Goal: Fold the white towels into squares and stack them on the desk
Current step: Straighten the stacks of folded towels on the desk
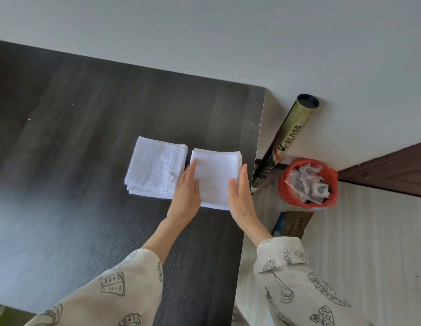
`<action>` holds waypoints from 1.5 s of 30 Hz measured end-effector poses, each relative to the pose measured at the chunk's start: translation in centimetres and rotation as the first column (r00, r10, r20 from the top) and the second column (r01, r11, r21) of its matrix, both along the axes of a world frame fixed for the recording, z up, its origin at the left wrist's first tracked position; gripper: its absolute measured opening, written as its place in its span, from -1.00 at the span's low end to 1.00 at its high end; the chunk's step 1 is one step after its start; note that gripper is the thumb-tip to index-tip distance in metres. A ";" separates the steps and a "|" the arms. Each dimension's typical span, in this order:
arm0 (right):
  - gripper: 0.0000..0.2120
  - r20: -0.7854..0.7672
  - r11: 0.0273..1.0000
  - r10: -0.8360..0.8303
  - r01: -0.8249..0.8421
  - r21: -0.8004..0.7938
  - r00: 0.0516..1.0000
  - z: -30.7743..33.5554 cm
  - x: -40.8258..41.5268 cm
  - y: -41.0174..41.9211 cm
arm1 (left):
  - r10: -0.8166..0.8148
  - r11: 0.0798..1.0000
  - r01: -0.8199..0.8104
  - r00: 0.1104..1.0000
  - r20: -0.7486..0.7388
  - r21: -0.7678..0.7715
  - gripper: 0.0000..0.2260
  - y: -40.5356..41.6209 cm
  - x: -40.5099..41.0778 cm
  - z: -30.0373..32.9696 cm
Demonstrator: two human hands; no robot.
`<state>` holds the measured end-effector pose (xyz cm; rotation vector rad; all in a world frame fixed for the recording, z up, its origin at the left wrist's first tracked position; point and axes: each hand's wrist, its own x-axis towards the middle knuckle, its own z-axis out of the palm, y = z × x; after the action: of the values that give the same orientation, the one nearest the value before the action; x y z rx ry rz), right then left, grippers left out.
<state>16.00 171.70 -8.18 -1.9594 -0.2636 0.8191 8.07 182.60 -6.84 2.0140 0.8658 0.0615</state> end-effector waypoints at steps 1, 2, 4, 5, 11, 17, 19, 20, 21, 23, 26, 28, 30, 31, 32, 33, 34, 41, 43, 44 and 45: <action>-0.46 -0.041 0.999 -0.041 0.041 0.000 0.998 0.3 -0.2 -0.4 | 0.010 1.000 -0.010 1.000 0.012 0.013 -0.55 -0.3 -0.3 0.1; -0.46 -0.068 0.996 -0.093 0.092 -0.008 0.993 0.6 -0.5 -0.8 | 0.038 0.999 -0.039 0.999 0.015 0.014 -0.55 -0.7 -0.6 0.3; -0.49 -0.116 0.973 -0.227 0.222 -0.056 0.967 1.0 -1.3 -1.6 | 0.158 0.987 -0.158 0.987 0.016 -0.038 -0.56 -1.9 -1.7 0.7; -0.52 -0.157 0.952 -0.303 0.292 -0.092 0.940 1.1 -1.7 -2.0 | 0.236 0.969 -0.233 0.972 0.020 -0.076 -0.56 -2.5 -2.3 1.0; -0.61 -0.655 0.792 -0.559 0.560 -0.242 0.508 2.6 -2.3 -2.1 | 0.670 0.444 -0.720 0.662 -0.335 -0.534 -0.58 -4.1 -2.8 1.8; -0.77 -0.798 0.703 -0.542 0.663 -0.257 0.266 3.8 -1.0 -0.9 | 0.694 -0.154 -0.510 0.554 -0.460 -0.846 -0.76 -2.1 -1.0 2.3; -0.79 -0.814 0.687 -0.533 0.681 -0.255 0.233 4.2 -0.3 -0.5 | 0.701 -0.205 -0.441 0.557 -0.445 -0.874 -0.77 -1.5 -0.3 2.4; -0.80 -0.827 0.675 -0.520 0.696 -0.245 0.214 4.4 0.1 -0.2 | 0.700 -0.209 -0.422 0.565 -0.436 -0.882 -0.74 -1.2 0.2 2.4; -0.81 -0.843 0.663 -0.502 0.712 -0.232 0.193 4.5 0.7 0.2 | 0.699 -0.211 -0.405 0.573 -0.427 -0.890 -0.72 -1.0 0.8 2.5; -0.83 -0.868 0.630 -0.466 0.753 -0.191 0.169 4.8 2.0 1.0 | 0.701 -0.198 -0.389 0.585 -0.407 -0.900 -0.70 -0.7 2.4 2.3; -0.61 -0.866 0.639 -0.444 0.759 -0.125 0.231 5.4 4.5 2.5 | 0.705 -0.156 -0.398 0.596 -0.384 -0.904 -0.67 0.6 5.6 2.4; -0.56 -0.863 0.646 -0.432 0.758 -0.093 0.263 5.8 6.4 3.7 | 0.707 -0.115 -0.407 0.608 -0.362 -0.906 -0.66 1.8 8.0 2.4; -0.60 -0.868 0.637 -0.416 0.768 -0.066 0.270 6.0 8.5 4.9 | 0.713 -0.067 -0.396 0.623 -0.322 -0.916 -0.64 3.1 10.4 2.5; -0.65 -0.869 0.625 -0.417 0.778 -0.062 0.266 6.0 9.6 5.6 | 0.713 -0.043 -0.400 0.630 -0.308 -0.916 -0.64 3.8 11.4 2.5; -0.67 -0.874 0.612 -0.412 0.789 -0.056 0.257 6.0 10.6 6.2 | 0.711 -0.024 -0.403 0.637 -0.299 -0.915 -0.63 4.5 12.5 2.6; -0.68 -0.879 0.600 -0.408 0.799 -0.053 0.248 5.9 11.5 6.8 | 0.710 -0.025 -0.385 0.643 -0.288 -0.923 -0.65 5.1 13.5 2.7; -0.68 -0.885 0.588 -0.401 0.807 -0.049 0.238 5.7 12.5 7.4 | 0.711 -0.019 -0.374 0.647 -0.276 -0.927 -0.69 5.7 14.5 2.8; -0.61 -0.935 0.505 -0.315 0.863 -0.021 0.162 3.9 17.6 10.1 | 0.711 -0.018 -0.295 0.668 -0.220 -0.955 -0.70 9.0 19.4 1.8; -0.56 -0.939 0.503 -0.289 0.864 0.014 0.184 3.5 18.3 10.4 | 0.697 -0.013 -0.290 0.684 -0.216 -0.957 -0.77 9.2 20.0 2.0; -0.55 -0.943 0.505 -0.276 0.863 0.024 0.187 3.3 18.6 10.4 | 0.690 -0.005 -0.287 0.692 -0.211 -0.958 -0.79 9.3 20.3 2.2; -0.53 -0.945 0.517 -0.266 0.856 0.028 0.192 3.3 18.7 10.4 | 0.688 -0.004 -0.272 0.697 -0.200 -0.962 -0.79 9.4 20.5 2.3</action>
<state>34.65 182.06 -4.90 -0.6651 0.8245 0.9126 28.52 192.05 -4.56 0.3166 0.9741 0.2068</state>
